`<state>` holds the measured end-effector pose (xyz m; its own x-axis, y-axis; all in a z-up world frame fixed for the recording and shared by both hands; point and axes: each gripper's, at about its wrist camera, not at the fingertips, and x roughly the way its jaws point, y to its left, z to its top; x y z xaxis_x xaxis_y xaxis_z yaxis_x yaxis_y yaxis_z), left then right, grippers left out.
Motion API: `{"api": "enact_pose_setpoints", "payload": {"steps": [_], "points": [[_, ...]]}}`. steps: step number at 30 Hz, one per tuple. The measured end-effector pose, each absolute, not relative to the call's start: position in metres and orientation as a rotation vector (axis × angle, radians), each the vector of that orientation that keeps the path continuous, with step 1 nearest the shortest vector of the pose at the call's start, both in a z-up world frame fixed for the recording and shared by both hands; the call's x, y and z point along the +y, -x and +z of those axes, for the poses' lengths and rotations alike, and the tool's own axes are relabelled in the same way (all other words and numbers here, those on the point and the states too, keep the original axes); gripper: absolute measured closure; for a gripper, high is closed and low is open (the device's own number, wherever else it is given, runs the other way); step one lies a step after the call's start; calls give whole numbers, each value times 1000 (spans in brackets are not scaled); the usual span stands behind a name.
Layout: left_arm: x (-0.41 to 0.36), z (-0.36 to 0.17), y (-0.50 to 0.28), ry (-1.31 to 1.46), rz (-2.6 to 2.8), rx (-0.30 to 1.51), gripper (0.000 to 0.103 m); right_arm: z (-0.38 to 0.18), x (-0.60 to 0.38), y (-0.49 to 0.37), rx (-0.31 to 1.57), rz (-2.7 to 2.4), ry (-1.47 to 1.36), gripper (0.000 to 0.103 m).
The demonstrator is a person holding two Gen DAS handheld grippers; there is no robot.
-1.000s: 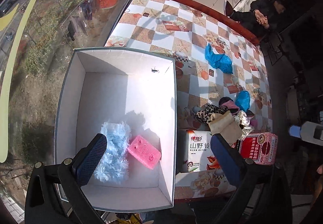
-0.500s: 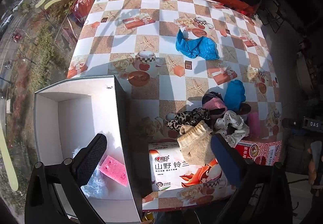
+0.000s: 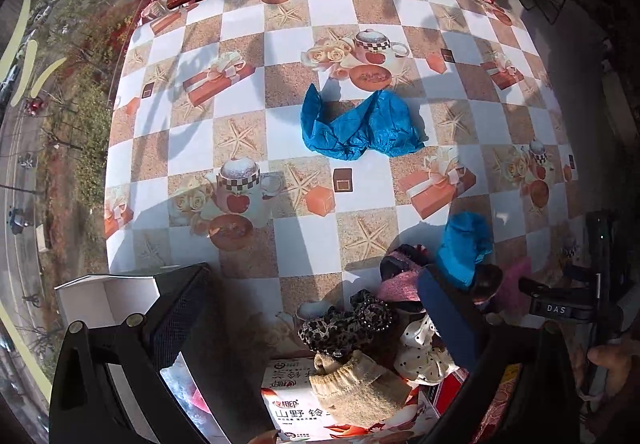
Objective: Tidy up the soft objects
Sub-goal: 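Move left tool to the blue cloth cover while right tool approaches another pink sponge, then close left tool on the blue cloth while right tool grasps the pink sponge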
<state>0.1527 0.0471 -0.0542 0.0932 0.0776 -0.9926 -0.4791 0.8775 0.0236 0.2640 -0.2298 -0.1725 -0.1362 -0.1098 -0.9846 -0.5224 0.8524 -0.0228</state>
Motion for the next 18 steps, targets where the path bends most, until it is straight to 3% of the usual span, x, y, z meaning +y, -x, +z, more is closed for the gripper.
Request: {"api": "enact_pose_setpoints", "payload": {"steps": [6, 18], "points": [[57, -92, -209, 370, 420, 1465, 0, -148, -270, -293, 1628, 429, 331, 1], [67, -149, -274, 435, 465, 1485, 0, -190, -249, -230, 1676, 549, 496, 1]]}}
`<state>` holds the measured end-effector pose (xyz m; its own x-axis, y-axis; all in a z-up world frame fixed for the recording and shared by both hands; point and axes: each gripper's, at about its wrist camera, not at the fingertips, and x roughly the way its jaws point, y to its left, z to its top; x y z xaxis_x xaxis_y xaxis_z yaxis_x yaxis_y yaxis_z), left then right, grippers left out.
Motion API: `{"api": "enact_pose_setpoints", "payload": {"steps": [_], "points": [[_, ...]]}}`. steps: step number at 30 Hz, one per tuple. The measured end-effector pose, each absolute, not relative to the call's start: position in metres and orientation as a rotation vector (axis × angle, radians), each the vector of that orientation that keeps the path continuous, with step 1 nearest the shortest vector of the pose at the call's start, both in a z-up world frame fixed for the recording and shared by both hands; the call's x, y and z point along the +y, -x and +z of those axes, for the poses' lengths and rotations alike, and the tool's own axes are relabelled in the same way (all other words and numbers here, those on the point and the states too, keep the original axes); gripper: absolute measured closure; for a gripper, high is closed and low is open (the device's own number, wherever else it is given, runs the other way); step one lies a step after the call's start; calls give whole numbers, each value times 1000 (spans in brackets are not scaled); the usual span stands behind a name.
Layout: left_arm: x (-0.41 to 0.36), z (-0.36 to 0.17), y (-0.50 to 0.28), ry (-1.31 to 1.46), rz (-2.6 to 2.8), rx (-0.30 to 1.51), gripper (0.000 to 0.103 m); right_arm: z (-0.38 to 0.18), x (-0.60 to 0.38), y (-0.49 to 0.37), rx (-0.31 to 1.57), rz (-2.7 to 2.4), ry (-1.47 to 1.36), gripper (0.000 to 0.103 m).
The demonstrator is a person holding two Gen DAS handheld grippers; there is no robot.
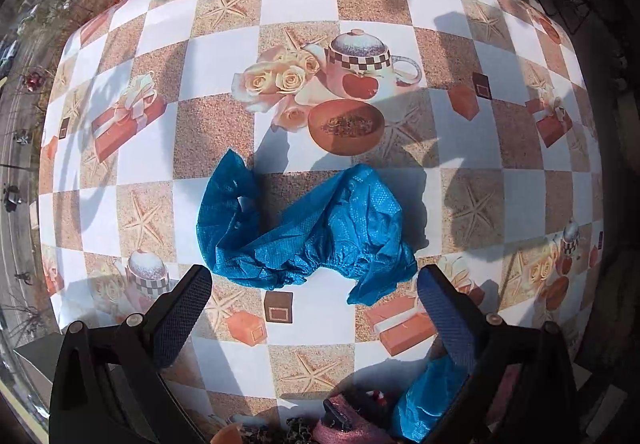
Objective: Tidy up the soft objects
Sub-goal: 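Close left tool on the blue cloth while right tool grasps the pink sponge, then carry the blue cloth with left tool while right tool carries the sponge to the box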
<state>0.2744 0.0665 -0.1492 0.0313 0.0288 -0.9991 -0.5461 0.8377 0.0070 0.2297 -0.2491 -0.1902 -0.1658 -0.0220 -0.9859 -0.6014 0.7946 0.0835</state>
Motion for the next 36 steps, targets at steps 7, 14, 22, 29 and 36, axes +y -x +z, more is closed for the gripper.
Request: {"api": "enact_pose_setpoints", "payload": {"steps": [7, 14, 22, 29, 36], "points": [[73, -182, -285, 429, 516, 1545, 2, -192, -244, -219, 1651, 520, 550, 2], [72, -187, -289, 451, 498, 1566, 16, -174, -233, -243, 1606, 535, 535, 51], [49, -160, -291, 367, 384, 1497, 73, -157, -250, -266, 1635, 547, 370, 56], [32, -122, -287, 293, 339, 1410, 73, -125, -257, -286, 1595, 537, 301, 56], [14, -86, -254, 233, 316, 1350, 73, -98, -255, -299, 1564, 563, 264, 56]]}}
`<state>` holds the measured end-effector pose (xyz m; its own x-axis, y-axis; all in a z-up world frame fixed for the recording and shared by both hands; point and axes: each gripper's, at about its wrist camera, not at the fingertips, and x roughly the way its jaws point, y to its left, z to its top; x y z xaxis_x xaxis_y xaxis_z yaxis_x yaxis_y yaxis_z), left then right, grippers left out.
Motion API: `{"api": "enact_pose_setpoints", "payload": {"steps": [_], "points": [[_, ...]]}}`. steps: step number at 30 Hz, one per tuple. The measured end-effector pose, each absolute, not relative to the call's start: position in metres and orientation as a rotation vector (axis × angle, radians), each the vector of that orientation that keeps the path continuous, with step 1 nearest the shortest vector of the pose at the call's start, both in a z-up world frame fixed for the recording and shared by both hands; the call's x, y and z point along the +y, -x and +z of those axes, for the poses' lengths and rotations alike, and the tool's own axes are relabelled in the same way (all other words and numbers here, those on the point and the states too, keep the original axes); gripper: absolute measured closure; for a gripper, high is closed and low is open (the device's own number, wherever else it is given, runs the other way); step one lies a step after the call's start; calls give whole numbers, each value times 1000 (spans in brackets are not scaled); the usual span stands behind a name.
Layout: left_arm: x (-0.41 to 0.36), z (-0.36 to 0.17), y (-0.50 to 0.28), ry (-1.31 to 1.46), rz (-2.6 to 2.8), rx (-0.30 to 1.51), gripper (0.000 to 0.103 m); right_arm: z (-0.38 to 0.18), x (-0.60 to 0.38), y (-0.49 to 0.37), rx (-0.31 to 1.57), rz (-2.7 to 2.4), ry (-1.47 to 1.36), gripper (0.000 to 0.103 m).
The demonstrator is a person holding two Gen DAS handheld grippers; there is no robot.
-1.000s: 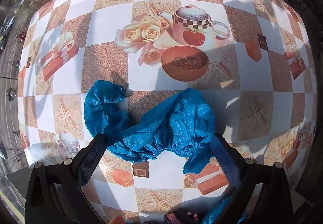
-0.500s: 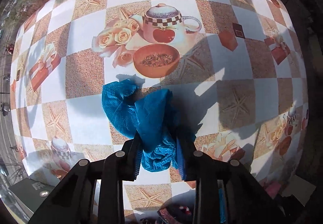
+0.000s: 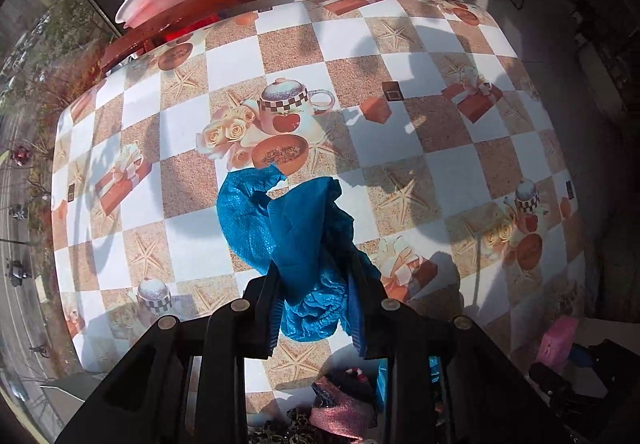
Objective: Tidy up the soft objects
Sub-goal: 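Carry the blue cloth with left tool while right tool carries the sponge to the box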
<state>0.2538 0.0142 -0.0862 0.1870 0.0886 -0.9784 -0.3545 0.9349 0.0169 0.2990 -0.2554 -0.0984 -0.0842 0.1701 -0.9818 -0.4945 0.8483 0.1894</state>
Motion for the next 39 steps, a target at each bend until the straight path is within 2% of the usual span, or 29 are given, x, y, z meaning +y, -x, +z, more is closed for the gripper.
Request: {"api": "enact_pose_setpoints", "payload": {"steps": [24, 39], "points": [[-16, -14, -64, 224, 308, 1250, 73, 1, -184, -192, 1408, 696, 246, 56], [-11, -6, 31, 216, 335, 1257, 72, 16, -149, -80, 1453, 829, 346, 56]]}}
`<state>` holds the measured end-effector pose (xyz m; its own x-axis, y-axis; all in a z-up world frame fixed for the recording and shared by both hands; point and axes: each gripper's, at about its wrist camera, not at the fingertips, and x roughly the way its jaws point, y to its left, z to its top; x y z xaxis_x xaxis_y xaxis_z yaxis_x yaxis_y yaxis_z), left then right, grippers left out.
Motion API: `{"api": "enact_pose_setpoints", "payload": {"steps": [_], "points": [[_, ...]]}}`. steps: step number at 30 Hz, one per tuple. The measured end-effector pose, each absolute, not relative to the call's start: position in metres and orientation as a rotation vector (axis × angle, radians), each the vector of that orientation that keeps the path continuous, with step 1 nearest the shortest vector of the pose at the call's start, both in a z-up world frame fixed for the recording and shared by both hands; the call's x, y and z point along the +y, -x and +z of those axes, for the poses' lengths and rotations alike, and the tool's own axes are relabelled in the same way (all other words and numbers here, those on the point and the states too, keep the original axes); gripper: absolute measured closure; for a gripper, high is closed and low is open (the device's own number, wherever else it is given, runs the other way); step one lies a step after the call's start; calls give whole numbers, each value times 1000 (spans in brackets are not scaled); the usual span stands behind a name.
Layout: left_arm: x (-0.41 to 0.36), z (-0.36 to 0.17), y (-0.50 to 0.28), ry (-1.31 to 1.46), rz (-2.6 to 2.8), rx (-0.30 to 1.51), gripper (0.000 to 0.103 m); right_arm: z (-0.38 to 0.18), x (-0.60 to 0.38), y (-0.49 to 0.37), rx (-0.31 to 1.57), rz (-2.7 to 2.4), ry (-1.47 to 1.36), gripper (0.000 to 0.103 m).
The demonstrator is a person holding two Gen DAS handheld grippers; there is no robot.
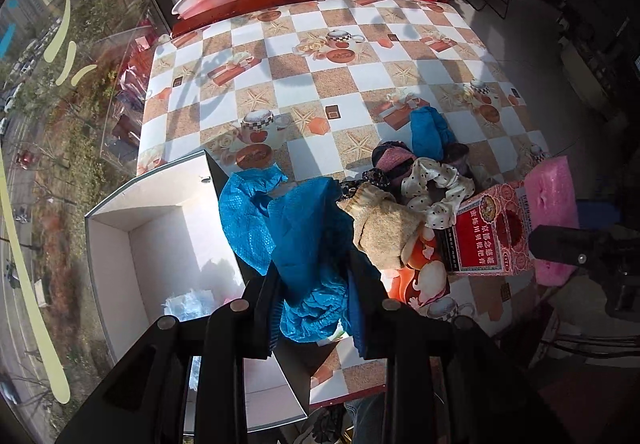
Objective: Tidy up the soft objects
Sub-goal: 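Carry the blue cloth with left tool while right tool carries the sponge to the box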
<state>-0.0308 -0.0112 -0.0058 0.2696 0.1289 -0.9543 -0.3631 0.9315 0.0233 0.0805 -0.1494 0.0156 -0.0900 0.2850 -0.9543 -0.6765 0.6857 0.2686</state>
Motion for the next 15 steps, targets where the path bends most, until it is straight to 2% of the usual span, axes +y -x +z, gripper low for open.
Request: {"api": "enact_pose_setpoints", "payload": {"steps": [15], "points": [[26, -5, 99, 348, 490, 1213, 72, 21, -79, -17, 1419, 1011, 568, 56]]}}
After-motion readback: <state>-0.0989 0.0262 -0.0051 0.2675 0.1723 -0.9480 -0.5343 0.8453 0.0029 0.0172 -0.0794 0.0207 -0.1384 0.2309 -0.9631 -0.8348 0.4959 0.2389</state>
